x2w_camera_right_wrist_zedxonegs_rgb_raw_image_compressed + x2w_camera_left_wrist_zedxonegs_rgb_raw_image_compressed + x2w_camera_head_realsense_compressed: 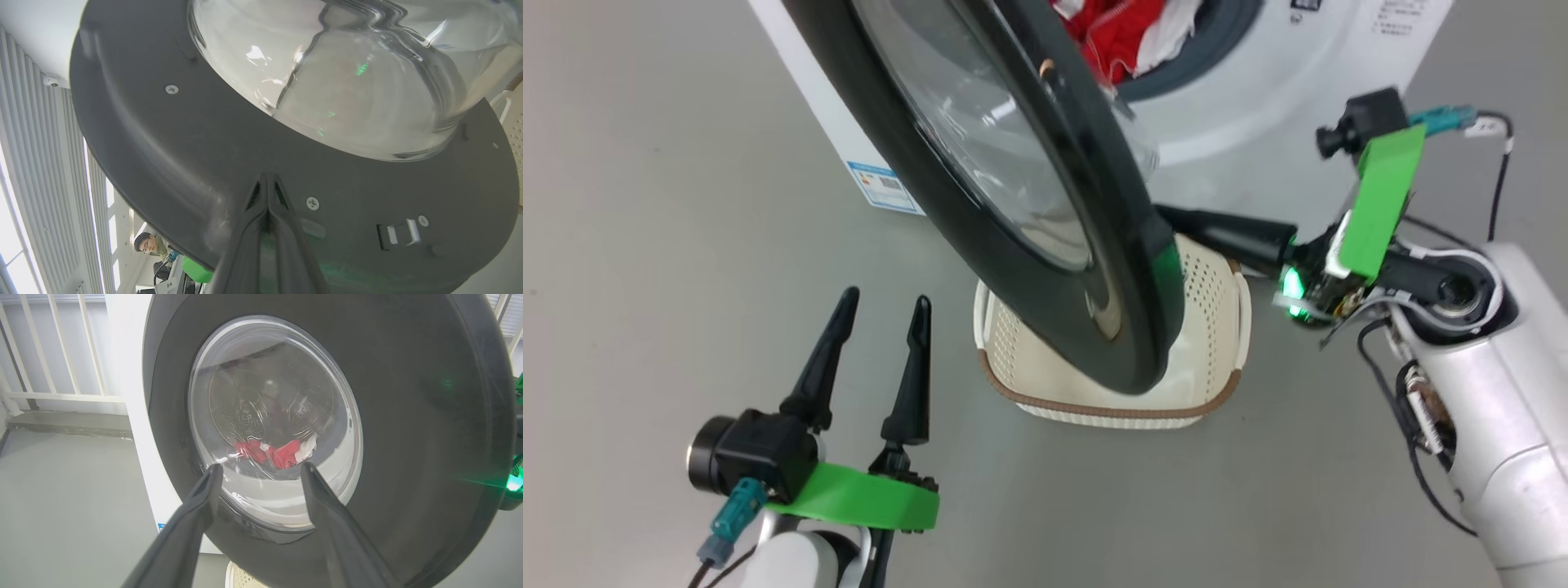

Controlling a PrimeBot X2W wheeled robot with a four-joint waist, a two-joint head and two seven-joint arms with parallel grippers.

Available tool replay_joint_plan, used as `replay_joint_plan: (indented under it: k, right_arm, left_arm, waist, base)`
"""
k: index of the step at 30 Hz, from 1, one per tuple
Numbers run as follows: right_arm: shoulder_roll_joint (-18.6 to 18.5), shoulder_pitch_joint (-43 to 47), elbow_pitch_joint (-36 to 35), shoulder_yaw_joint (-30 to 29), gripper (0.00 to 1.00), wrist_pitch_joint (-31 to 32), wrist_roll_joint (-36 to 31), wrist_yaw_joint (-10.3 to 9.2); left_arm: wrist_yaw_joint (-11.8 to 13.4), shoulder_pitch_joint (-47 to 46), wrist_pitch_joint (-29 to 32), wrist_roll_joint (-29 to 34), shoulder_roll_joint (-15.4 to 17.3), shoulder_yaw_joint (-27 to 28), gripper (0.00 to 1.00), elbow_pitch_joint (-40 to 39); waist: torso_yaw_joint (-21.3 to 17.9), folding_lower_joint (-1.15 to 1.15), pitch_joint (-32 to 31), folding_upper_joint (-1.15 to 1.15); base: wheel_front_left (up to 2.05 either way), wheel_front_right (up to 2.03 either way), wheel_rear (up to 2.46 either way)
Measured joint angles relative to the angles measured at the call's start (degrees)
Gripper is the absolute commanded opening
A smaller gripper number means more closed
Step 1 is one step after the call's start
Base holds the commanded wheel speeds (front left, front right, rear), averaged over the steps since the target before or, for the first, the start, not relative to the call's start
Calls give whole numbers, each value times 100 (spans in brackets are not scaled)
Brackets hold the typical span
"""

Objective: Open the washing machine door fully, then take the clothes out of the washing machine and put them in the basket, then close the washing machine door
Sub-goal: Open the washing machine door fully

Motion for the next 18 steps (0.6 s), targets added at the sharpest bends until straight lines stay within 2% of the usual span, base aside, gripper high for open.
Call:
replay_joint_plan:
  k: [18]
  right_arm:
    - [391, 612, 248, 264, 0, -130, -558, 0]
  left_arm:
    - [-3, 260, 0, -93, 4, -46, 100, 198]
  waist:
    - [867, 0, -762, 0]
  base:
    - [0, 0, 0]
